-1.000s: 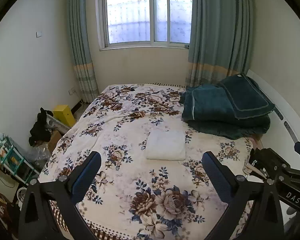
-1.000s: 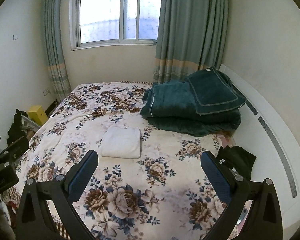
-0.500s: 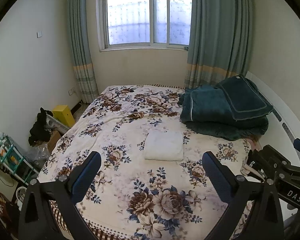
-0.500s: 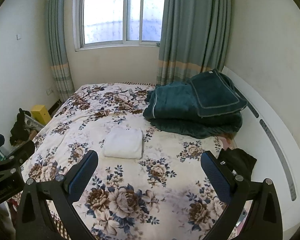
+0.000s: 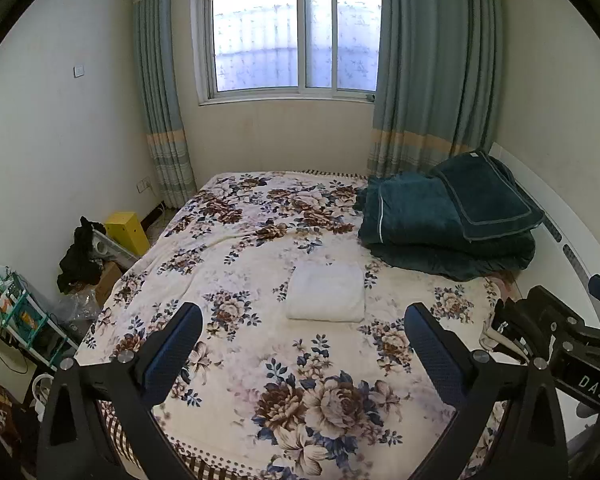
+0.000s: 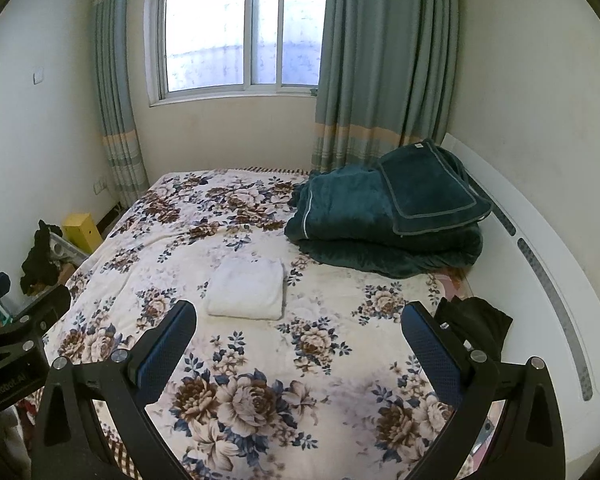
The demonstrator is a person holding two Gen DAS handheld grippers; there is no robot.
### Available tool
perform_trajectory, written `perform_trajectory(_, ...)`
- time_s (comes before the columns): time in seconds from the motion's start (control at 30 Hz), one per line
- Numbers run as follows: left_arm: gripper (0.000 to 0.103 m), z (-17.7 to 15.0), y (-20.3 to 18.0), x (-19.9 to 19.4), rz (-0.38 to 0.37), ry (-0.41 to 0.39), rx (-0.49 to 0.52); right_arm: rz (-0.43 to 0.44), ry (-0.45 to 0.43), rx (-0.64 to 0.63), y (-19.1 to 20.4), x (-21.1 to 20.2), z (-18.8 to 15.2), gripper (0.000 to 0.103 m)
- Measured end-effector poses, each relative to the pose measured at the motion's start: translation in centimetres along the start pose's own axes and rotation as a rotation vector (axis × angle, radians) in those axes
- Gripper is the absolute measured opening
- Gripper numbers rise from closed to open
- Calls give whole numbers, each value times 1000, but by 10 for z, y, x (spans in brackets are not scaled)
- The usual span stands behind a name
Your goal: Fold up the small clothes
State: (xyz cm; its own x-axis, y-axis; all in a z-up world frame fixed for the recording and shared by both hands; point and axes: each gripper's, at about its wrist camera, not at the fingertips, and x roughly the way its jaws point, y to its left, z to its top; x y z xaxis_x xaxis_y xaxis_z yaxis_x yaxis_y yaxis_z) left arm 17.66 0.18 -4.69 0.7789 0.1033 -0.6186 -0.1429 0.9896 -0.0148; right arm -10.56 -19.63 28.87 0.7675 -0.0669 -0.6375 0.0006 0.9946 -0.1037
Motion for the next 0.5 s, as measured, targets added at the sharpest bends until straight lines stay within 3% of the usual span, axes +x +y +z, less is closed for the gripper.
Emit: perform_trajectory(0.5,103,6,-5,-3,-2,-8,3,-6,-6,10,-5,-8,-2,103)
